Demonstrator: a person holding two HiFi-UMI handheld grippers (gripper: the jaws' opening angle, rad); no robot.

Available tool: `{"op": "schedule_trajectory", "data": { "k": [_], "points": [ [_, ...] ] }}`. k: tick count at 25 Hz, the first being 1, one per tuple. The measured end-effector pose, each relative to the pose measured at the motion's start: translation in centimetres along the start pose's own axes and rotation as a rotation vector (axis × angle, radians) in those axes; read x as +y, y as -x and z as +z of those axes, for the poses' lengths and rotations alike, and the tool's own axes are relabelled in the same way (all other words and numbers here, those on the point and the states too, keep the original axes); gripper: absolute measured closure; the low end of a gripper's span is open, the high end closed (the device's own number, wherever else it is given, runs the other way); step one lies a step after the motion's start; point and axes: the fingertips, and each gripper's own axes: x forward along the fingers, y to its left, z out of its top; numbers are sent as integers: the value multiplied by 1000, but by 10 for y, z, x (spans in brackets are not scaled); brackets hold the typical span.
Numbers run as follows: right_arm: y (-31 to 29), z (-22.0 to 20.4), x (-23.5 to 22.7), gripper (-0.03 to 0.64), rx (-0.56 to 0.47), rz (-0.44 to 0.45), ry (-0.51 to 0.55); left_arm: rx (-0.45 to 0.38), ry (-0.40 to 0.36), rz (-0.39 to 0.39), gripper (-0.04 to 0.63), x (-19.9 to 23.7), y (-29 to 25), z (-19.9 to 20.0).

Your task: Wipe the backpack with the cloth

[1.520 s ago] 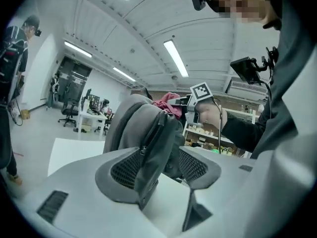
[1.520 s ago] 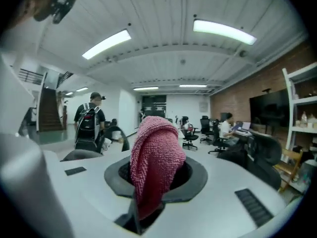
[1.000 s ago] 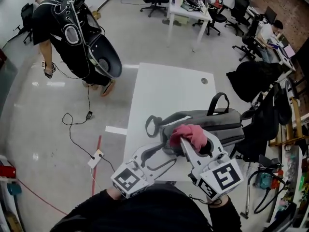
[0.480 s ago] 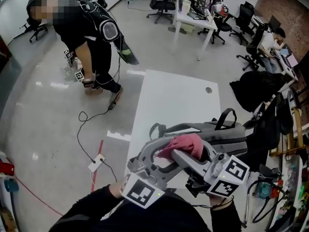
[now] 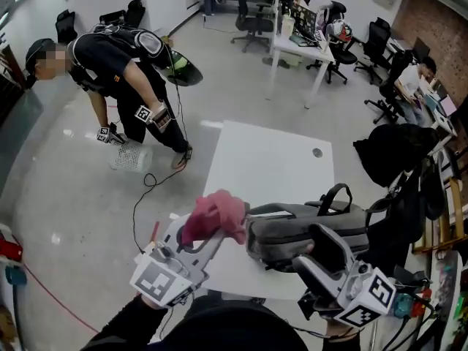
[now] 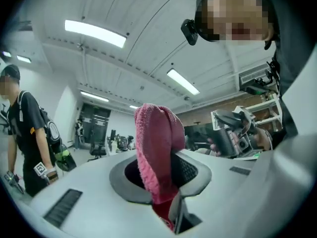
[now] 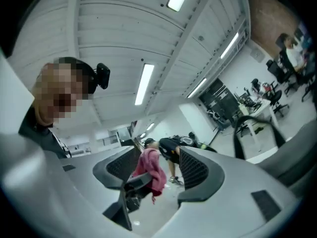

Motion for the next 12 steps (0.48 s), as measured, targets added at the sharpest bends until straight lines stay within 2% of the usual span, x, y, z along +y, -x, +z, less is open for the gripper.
{"op": "schedule_trajectory", "data": {
  "k": [1,2,4,6,8,12],
  "points": [
    [16,0,-6,331,34,-66,76,26,-27,20,503,8,7,-8],
    [32,-5,-13,364,88,-141,174,66,-38,33,502,12,14,-20],
    [59,-20,-31,461,199,-289,367,158,-54,30,502,5,25,-51],
    [76,-37,-53,484,270,-401,483,226,-82,10,502,-12,29,-77],
    [79,-49,-68,483,317,-457,562,241,-88,-17,502,-31,23,-88],
    [64,-68,-74,483,419,-462,641,163,-26,-148,502,-70,-11,-71]
  ]
}}
